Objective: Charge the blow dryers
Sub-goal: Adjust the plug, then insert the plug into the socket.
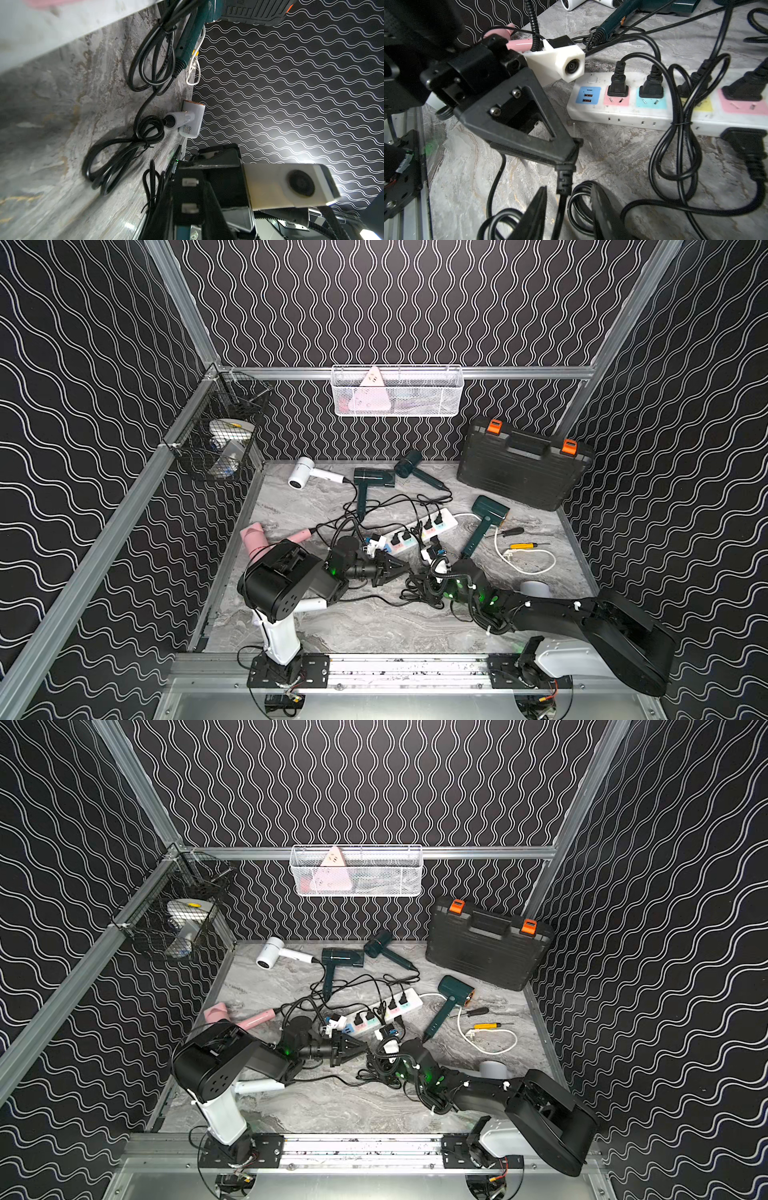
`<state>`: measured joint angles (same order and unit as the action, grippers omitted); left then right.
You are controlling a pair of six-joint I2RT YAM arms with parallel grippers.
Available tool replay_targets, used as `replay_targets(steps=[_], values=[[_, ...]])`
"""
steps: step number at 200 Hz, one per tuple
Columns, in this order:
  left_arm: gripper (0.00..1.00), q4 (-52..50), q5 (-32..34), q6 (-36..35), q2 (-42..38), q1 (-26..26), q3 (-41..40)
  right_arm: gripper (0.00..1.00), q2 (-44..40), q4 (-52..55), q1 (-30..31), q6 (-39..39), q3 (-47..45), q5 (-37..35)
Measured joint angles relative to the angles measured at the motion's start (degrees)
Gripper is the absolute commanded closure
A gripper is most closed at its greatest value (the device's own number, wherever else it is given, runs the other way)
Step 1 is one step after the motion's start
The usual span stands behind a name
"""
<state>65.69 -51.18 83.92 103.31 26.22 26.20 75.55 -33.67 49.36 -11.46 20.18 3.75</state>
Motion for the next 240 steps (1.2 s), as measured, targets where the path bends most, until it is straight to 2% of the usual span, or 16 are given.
replay_targets(steps=[29,101,132,141,164,183,201,240], values=[[1.00,1.8,0.0,0.3,0.3,0.2,-0.2,0.77,0.7,-0.1,-0.4,-0.1,0.3,1.2],[1.00,2.0,0.0,0.3,0.3,0.8,-0.3,0.79,1.9,-1.3,-0.9,-0.1,0.7,2.6],[1.00,2.1,0.3,0.3,0.2,0.9,-0.3,0.97,2.1,-1.3,-1.0,-0.5,1.0,2.8],[0.95,2.1,0.5,0.3,0.2,0.9,-0.3,1.00,2.1,-1.2,-1.0,-0.5,1.1,2.8],[0.73,0.2,0.9,-0.2,-1.1,0.8,-0.1,1.00,2.2,-1.2,-1.0,-0.5,1.3,2.7],[0.63,-5.2,0.8,-3.3,-3.5,0.2,1.3,1.00,2.1,-0.9,-1.0,0.2,1.8,2.4],[0.56,-14.9,1.5,-9.7,-7.5,-1.9,3.8,1.00,2.3,0.3,-1.0,0.6,2.9,1.2],[0.55,-43.3,13.8,-29.5,-19.1,-6.8,12.6,1.00,4.6,4.9,-0.5,2.4,5.8,-1.4]])
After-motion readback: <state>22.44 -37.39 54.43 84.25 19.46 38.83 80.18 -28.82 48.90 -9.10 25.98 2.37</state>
